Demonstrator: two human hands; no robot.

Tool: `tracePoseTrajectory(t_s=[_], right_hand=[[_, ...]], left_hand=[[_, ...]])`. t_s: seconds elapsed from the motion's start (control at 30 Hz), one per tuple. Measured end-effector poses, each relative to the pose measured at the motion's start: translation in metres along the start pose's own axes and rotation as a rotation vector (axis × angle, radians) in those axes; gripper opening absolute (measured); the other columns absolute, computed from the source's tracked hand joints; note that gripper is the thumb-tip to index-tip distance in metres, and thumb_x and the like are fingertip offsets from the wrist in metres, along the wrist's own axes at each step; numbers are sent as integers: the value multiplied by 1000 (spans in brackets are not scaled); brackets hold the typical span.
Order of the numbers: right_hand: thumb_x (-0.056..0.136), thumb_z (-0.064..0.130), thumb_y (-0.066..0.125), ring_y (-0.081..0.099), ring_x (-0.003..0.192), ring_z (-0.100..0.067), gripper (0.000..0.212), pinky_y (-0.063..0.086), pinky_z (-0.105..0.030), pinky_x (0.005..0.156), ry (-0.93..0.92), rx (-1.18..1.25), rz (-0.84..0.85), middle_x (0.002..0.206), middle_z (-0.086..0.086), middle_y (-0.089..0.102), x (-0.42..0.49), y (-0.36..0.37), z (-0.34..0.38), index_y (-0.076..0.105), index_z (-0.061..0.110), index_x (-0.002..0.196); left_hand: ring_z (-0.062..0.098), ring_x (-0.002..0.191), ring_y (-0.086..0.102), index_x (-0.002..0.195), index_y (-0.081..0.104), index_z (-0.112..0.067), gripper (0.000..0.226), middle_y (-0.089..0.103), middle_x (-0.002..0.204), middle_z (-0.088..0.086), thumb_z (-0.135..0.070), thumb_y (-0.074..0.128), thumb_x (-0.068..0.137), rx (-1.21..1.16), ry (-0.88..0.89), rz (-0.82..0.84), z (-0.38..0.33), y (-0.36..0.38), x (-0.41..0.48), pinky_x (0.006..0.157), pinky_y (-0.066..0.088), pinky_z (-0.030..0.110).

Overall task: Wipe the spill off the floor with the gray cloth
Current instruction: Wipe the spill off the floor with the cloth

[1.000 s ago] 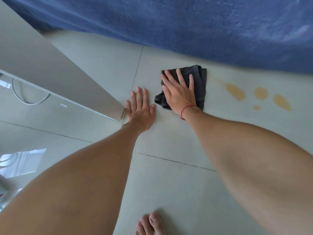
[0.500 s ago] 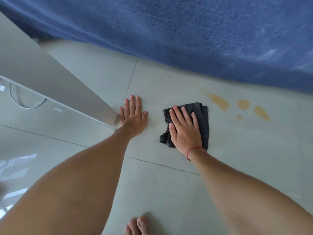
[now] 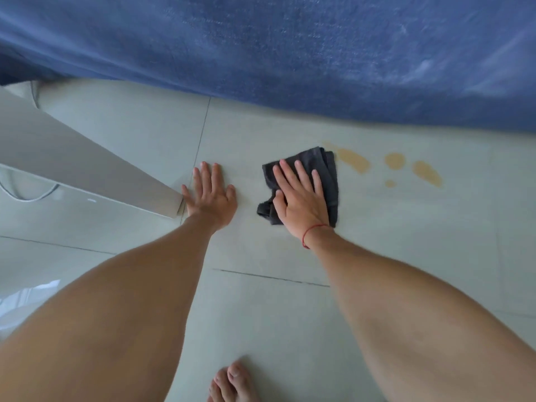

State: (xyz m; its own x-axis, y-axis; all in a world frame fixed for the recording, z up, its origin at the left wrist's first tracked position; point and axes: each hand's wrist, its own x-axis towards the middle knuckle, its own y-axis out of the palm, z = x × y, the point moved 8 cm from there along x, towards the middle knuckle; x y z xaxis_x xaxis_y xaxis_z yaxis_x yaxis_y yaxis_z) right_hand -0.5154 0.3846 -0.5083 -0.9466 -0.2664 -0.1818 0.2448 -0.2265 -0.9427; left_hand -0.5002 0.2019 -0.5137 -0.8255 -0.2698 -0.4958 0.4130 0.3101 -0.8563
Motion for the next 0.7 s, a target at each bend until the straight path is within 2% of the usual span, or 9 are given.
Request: tracePoseTrajectory(t_s=[0.1,0.2,0.3,0.37,0.47,0.53,0.7], right_hand=[[92,35,24,23,146,-17,57,4,-40,119,49,-2,22,156,11,31,-52,-2,-35,33,28,148],[93,36,25,25,146,-17,55,-1,-35,118,209,19,21,156,12,31,-102,-5,-84,34,29,147],[94,38,24,25,145,-16,54,-3,-34,117,295,20,17,155,12,32,-130,-8,-115,35,29,147],[95,39,22,25,145,-18,54,-1,-36,117,299,0,-14,156,12,31,-124,-13,-123,35,29,146],[97,40,17,13,149,-16,54,0,-42,119,420,35,-89,160,13,18,-89,-22,-135,25,31,150],[100,38,21,6,150,-19,51,0,-49,119,499,58,-133,161,11,13,-54,-29,-144,21,30,151],[99,38,28,5,150,-25,51,-1,-56,117,450,71,-153,161,7,17,13,-32,-125,26,30,150]], left_hand=[[21,149,-20,154,-6,-31,59,-20,161,4,-47,13,100,57,101,-81,-40,-7,-13,117,-14,48],[24,149,-20,153,-9,-35,59,-20,161,4,-48,13,100,80,248,-30,-92,7,-24,118,-13,47],[23,149,-20,152,-9,-37,59,-21,161,3,-49,14,99,35,234,28,-112,23,-22,120,-11,48],[22,148,-22,152,-12,-37,60,-26,160,2,-50,13,99,28,214,56,-113,30,-17,119,-13,48],[21,147,-25,151,-15,-35,61,-28,159,1,-50,14,99,31,187,96,-110,36,-13,118,-15,47],[20,147,-26,151,-16,-34,62,-29,158,0,-49,14,100,35,185,98,-109,36,-12,117,-16,46],[19,145,-29,150,-17,-38,60,-32,157,-2,-48,15,99,15,179,139,-110,38,-8,116,-19,46]])
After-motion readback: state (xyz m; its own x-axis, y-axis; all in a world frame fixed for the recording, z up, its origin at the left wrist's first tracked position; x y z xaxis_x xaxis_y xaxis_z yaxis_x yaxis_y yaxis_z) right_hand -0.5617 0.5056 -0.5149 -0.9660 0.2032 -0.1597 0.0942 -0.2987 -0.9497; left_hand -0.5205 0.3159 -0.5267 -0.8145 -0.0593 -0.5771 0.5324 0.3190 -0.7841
